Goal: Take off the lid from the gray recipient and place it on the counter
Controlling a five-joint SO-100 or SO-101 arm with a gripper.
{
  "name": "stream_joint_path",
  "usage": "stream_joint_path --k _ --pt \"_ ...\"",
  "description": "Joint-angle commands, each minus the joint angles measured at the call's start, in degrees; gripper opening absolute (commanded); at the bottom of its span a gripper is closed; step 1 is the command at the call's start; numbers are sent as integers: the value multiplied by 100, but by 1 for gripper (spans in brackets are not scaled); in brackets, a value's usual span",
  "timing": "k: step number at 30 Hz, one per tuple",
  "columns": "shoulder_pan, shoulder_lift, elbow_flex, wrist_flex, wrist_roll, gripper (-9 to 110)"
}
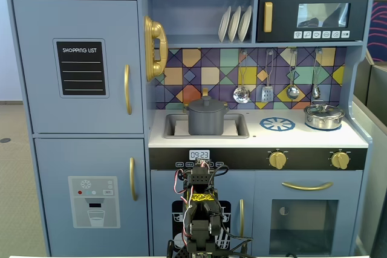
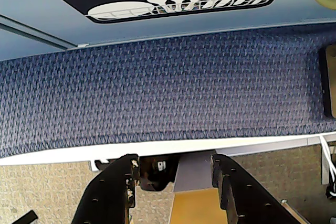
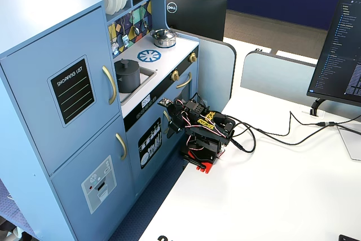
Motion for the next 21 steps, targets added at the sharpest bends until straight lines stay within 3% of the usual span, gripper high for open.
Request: stream_joint_path --k 1,10,16,21 --pt "589 -44 0 1011 53 0" --pt "571 -44 0 1002 -44 0" --pt "360 -53 -721 571 527 0" --pt "387 -123 -2057 -343 -378 0"
